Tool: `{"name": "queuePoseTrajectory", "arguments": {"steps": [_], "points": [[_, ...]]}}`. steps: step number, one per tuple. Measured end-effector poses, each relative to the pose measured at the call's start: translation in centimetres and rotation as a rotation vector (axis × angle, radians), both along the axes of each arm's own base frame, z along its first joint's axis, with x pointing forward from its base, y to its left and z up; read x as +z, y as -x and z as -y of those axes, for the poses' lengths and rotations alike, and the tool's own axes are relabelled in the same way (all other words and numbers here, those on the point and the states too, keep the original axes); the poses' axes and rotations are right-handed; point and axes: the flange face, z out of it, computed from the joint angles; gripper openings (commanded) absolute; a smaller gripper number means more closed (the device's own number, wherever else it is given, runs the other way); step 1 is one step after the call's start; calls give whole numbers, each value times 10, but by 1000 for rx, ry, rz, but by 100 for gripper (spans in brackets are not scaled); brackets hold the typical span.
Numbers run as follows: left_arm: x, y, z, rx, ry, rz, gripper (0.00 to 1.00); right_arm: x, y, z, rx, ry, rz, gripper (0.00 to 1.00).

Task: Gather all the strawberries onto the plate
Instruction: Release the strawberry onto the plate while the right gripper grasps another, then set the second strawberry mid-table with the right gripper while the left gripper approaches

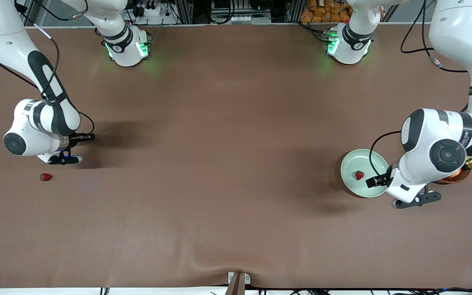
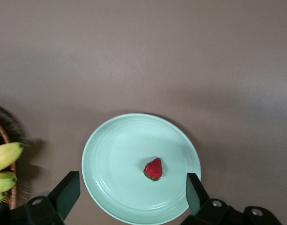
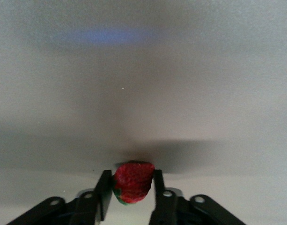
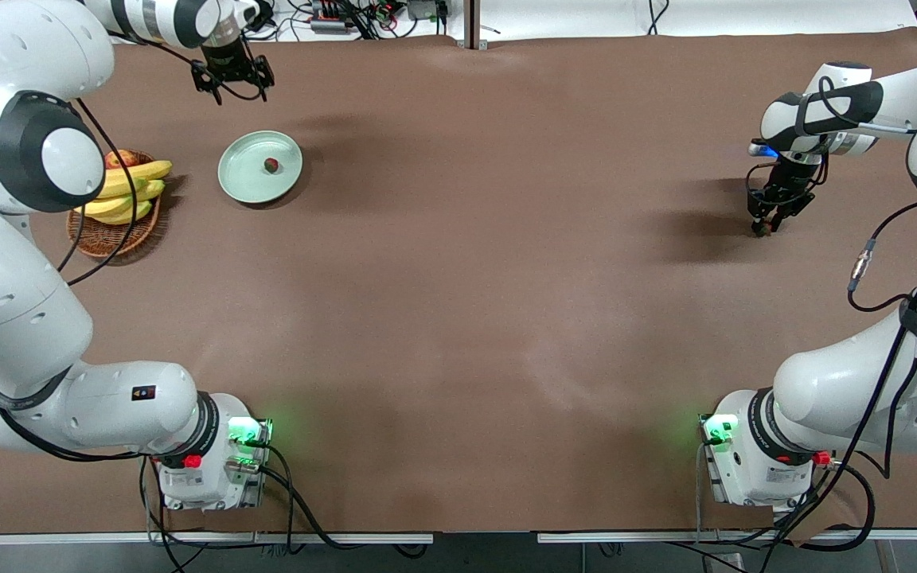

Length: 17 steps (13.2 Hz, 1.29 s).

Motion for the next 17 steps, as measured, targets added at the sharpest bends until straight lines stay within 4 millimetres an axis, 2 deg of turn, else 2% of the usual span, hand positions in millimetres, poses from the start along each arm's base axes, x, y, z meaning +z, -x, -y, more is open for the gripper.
{"name": "queuePoseTrajectory", "arguments": {"steps": [3,4,5,7,10,13,15,17], "points": [[23,-9,2,-1,6,46,100,0,-1,-3,7,-3,4,16],[28,-10,4,-3,9,56,100,2,-5,-11,27,-11,17,16],[33,-11,8,-9,13,66,100,6,-13,-28,48,-30,40,16],[45,-12,17,-22,21,85,100,22,-33,-76,45,-116,99,16],[64,-9,40,-54,39,113,100,62,-64,-156,67,-243,194,16],[73,-7,60,-74,61,126,100,98,-88,-232,120,-321,288,15],[75,-5,70,-35,98,124,100,114,-91,-298,123,-371,372,14],[76,-2,82,8,128,122,100,120,-83,-368,84,-377,423,14]]}}
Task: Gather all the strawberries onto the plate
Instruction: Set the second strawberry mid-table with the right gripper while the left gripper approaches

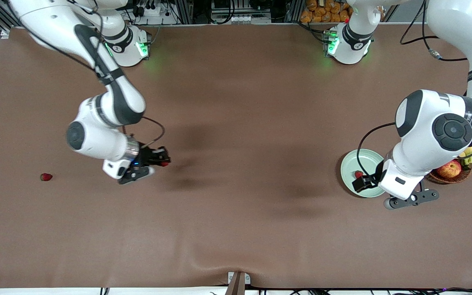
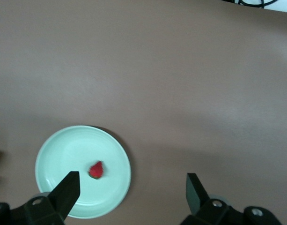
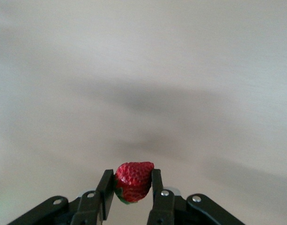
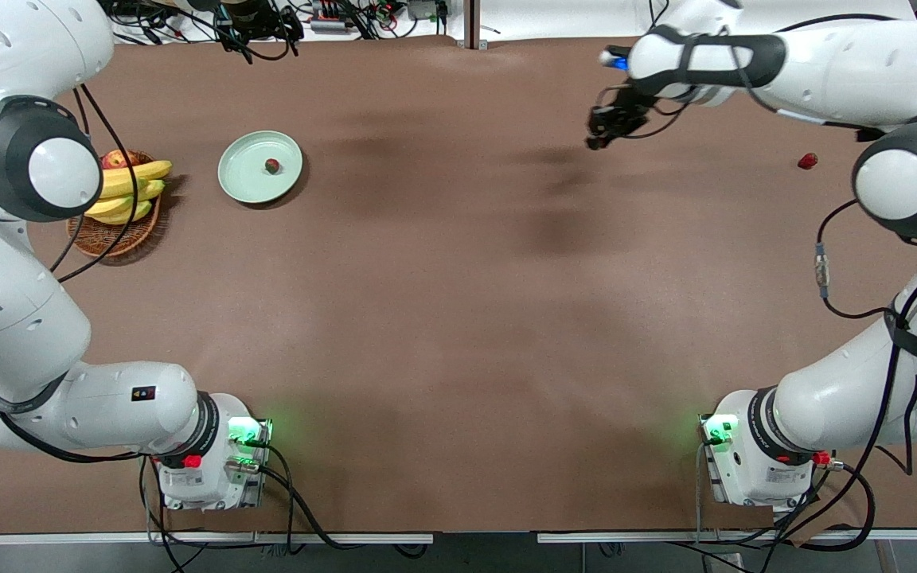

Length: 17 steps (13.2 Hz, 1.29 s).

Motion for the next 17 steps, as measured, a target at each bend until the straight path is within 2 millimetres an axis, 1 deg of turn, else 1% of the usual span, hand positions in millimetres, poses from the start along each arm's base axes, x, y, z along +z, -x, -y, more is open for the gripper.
{"name": "queuePoseTrajectory", "arguments": {"steps": [2,3,4,5,7,9,11,12,13,15,17], "points": [[2,5,22,39,21,-2,100,4,11,-74,-56,-21,2,14],[2,9,35,61,28,-4,100,4,15,-107,-87,-37,5,14],[2,13,50,85,34,-7,100,3,18,-135,-117,-56,13,14],[1,17,64,108,39,-10,100,-1,20,-157,-142,-74,23,14],[-1,24,87,142,45,-15,100,-19,24,-189,-175,-105,58,14],[-3,30,103,176,50,-21,100,-45,30,-208,-188,-118,101,15],[-9,36,118,199,51,-33,100,-71,35,-218,-189,-110,127,22],[-14,40,127,198,49,-41,100,-83,36,-220,-188,-99,136,48],[-18,44,136,191,47,-49,100,-93,37,-221,-186,-86,143,99],[-25,49,148,181,45,-59,100,-103,39,-223,-182,-71,155,100],[-30,49,148,179,43,-66,100,-101,36,-221,-184,-68,166,100]]}}
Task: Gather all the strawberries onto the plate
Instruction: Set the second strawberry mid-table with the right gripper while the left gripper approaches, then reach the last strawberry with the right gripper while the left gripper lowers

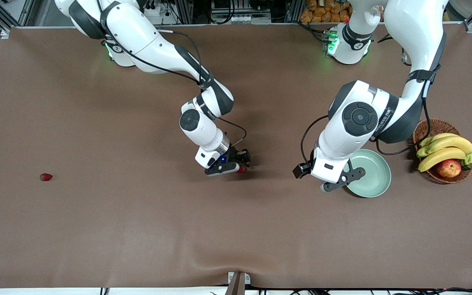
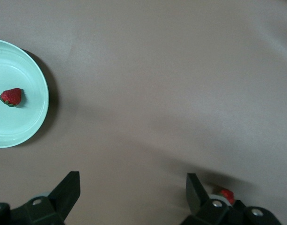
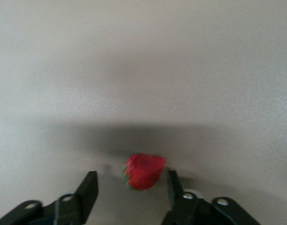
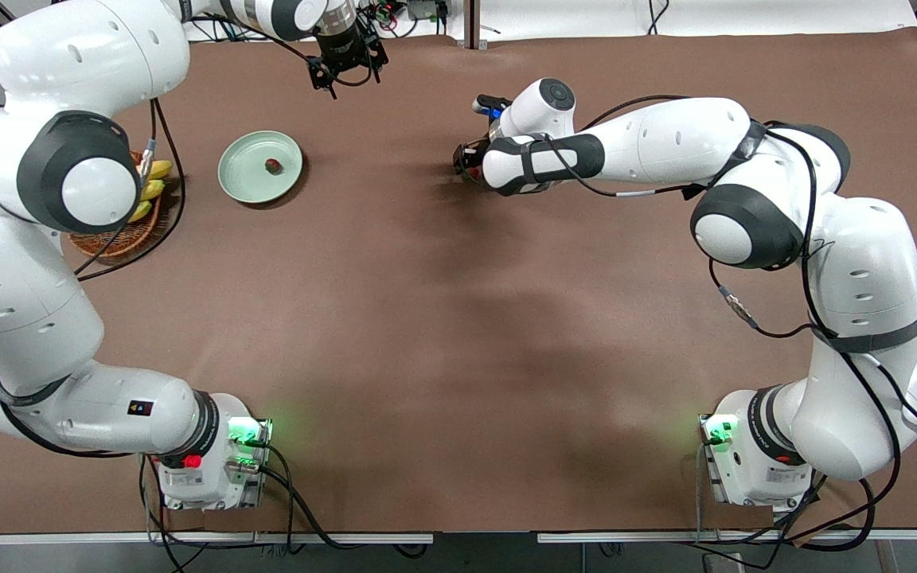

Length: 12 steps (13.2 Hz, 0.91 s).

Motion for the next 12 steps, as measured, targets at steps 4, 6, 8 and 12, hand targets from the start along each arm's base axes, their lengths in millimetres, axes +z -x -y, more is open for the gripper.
{"name": "queuePoseTrajectory", "arguments": {"steps": [4,6,8,12], "points": [[-2,-4,-9,-41,-4,-1,100,15,-22,18,-34,1,34,100],[-2,-6,-14,-65,-7,0,100,33,-42,43,-31,13,43,100],[-3,-9,-23,-96,-12,-6,100,63,-67,88,37,54,16,100],[-3,-14,-37,-114,-17,-12,100,116,-105,242,165,115,-64,100]]}}
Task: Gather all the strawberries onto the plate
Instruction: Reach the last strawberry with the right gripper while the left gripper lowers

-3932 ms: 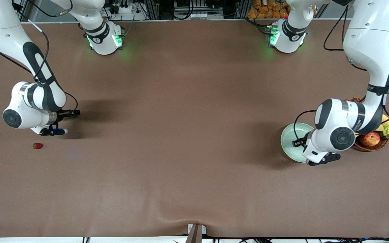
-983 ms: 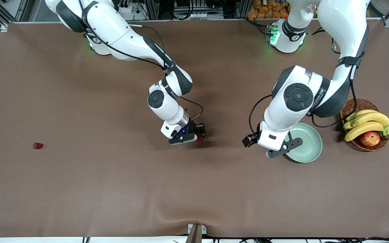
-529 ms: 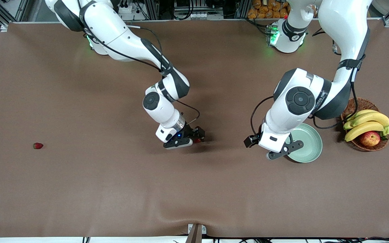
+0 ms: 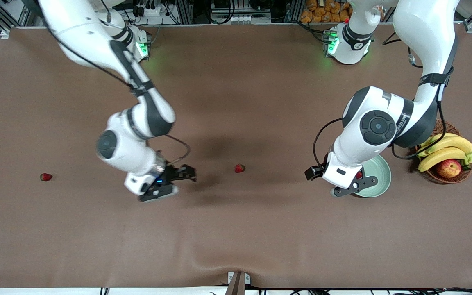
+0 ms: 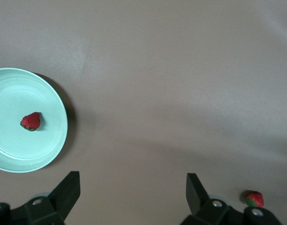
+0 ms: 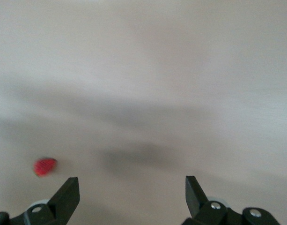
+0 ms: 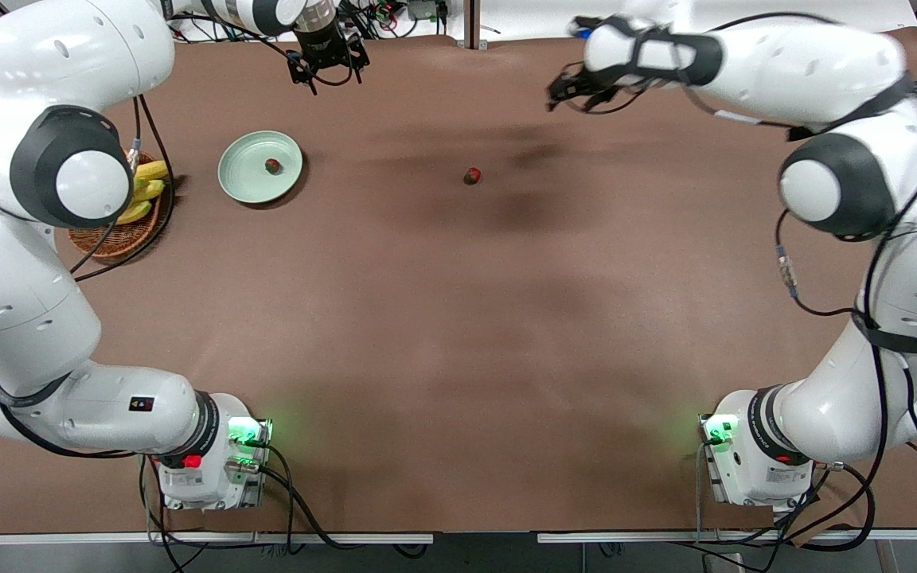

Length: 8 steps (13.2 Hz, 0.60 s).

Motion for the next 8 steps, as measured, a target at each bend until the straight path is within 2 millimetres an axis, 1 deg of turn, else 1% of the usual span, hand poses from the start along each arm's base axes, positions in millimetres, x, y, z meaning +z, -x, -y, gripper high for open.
{"name": "queuePoseTrajectory", "arguments": {"steps": [1,2,3,5,6,7,8], "points": [[0,0,0,-1,0,0,100,4,-1,41,16,12,-2,100],[0,1,1,-1,0,-1,100,3,1,83,32,27,-5,100],[0,1,2,-1,0,-1,100,-4,7,122,42,46,-13,100],[-1,4,7,16,-1,-7,100,-26,24,199,63,122,-45,100],[-3,7,15,35,-1,-11,100,-35,31,232,82,172,-59,100],[-7,14,29,55,-1,-18,100,-41,37,261,102,218,-70,100],[-13,24,50,80,-1,-29,100,-44,43,288,124,251,-77,100]]}}
